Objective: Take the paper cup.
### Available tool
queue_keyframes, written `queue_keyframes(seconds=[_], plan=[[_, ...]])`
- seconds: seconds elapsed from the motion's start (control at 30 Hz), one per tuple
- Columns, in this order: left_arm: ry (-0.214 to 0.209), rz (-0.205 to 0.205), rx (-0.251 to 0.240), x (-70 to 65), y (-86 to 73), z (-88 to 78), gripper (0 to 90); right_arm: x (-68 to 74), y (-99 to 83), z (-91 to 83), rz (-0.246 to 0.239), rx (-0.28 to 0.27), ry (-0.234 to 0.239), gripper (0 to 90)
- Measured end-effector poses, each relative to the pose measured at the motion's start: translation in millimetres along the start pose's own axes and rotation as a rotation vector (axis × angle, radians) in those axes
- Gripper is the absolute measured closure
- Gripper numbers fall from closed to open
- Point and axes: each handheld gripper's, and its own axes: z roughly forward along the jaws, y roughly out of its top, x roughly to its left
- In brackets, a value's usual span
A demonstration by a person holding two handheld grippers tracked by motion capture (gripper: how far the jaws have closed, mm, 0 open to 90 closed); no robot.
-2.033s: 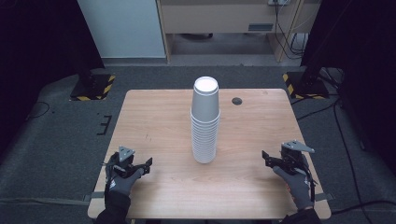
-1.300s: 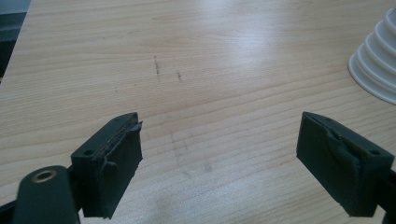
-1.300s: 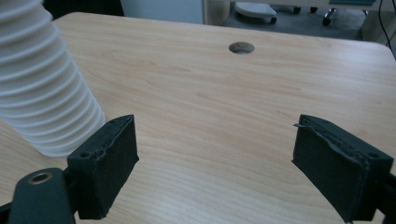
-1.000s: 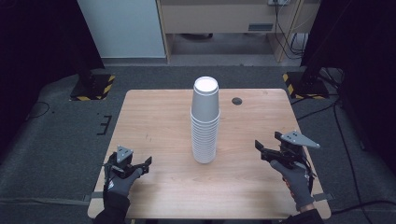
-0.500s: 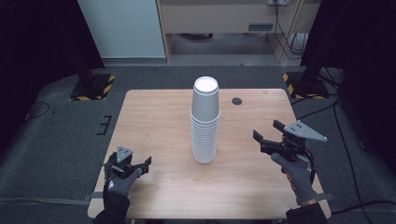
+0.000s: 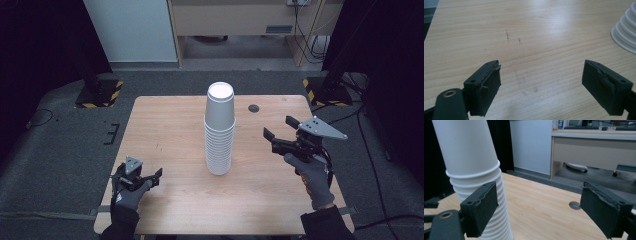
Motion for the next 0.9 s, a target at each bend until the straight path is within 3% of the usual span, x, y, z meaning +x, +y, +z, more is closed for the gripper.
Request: queue_keyframes(seconds=[0.63, 0.9], plan=[[0.006, 0.003, 0.003, 0.7, -0.6, 0.6, 13.5, 21.6, 47.5, 22.4, -0.053, -0.027, 0.021, 15.0], [0.009, -0.001, 0.0, 1.3, -0.6, 0.3, 13.5, 36.8, 67.3, 35.5, -0.06, -0.041, 0.081, 15.0]])
